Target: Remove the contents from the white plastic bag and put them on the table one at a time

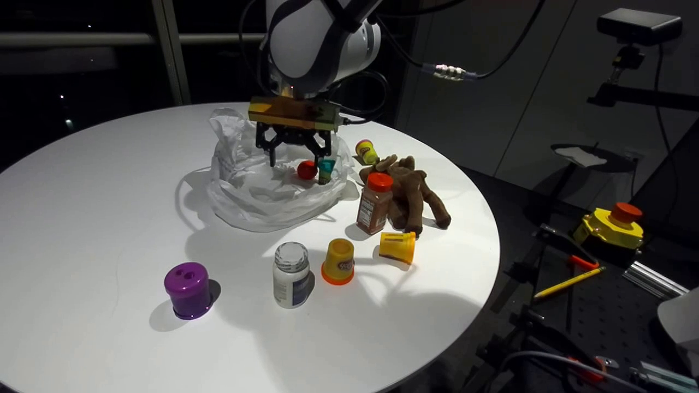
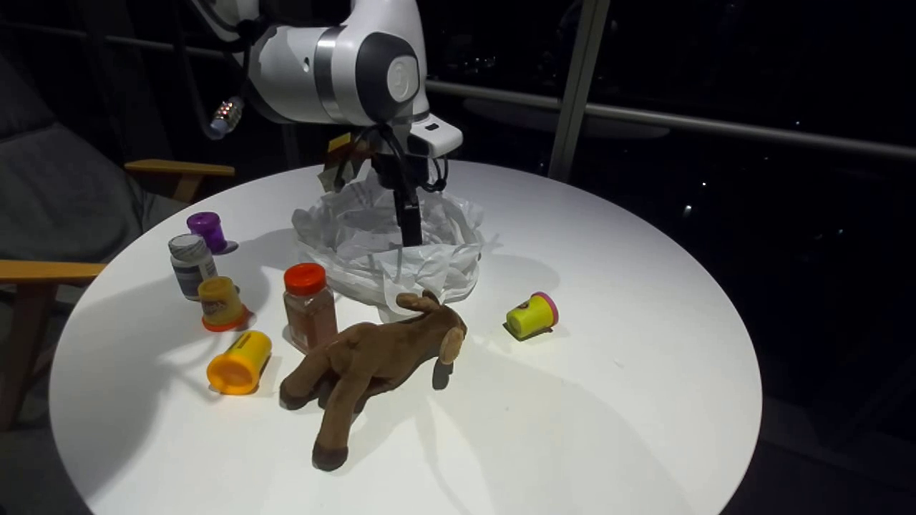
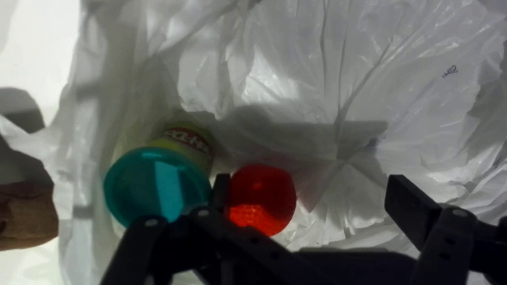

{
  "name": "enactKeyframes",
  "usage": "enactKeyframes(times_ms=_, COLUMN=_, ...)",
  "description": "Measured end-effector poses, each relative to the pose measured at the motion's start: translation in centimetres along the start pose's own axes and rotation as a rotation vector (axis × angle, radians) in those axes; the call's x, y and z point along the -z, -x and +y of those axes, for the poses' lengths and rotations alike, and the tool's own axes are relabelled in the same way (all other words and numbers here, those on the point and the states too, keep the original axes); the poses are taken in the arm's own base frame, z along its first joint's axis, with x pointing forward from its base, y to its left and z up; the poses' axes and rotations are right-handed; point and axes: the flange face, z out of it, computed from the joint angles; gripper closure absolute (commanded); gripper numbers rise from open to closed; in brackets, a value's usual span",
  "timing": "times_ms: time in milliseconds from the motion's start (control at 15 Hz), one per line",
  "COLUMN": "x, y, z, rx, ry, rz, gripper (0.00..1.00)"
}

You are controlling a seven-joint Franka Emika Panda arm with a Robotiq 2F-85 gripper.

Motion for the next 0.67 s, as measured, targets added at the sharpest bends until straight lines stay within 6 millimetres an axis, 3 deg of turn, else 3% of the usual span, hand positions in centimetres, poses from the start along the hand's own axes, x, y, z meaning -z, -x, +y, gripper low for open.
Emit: enactKeyframes(times_ms=667, x=-0.7, y=-1.5, z=1.8, rx=-0.197, ry=0.047, rz=0.012, gripper=0.0)
